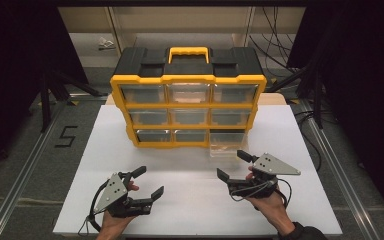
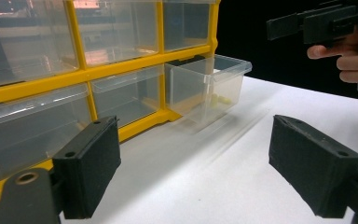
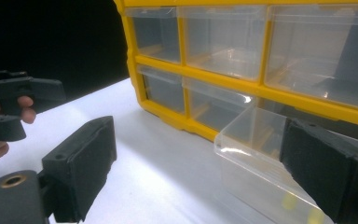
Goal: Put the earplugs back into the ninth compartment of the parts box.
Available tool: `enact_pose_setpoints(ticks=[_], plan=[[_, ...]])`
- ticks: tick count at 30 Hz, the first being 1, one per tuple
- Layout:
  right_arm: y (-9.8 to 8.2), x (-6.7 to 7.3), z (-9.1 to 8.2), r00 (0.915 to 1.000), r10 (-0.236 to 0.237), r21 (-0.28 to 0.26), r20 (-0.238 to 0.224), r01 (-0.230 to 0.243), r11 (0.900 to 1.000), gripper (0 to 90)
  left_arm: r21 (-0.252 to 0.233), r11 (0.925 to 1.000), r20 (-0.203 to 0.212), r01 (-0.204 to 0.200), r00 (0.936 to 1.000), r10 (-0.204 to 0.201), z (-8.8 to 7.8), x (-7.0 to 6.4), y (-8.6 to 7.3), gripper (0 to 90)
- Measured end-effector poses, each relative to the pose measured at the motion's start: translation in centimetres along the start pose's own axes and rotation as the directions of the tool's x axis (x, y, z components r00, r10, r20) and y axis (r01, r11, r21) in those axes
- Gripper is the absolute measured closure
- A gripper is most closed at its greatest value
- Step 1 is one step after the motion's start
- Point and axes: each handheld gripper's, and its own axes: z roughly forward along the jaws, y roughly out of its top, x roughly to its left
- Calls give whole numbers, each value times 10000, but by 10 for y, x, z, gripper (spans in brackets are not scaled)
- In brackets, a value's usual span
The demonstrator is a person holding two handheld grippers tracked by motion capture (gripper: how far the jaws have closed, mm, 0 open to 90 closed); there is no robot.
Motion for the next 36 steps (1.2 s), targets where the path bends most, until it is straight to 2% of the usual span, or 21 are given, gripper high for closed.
enact_pose_setpoints(ticks=[21, 32, 36], plan=[[-23, 2, -16, 9999, -15, -196, 106, 17, 9998, 116, 10, 10000, 38, -9, 10000, 9, -1, -1, 0, 161], [-33, 4, -28, 9992, -268, -178, 309, 273, 9995, 116, 26, 10000, 45, -1, 10000, 0, 0, -1, 0, 161], [-35, 3, -29, 9993, -212, -190, 310, 218, 9996, 116, 12, 10000, 61, 29, 10000, -29, 0, -1, 0, 161]])
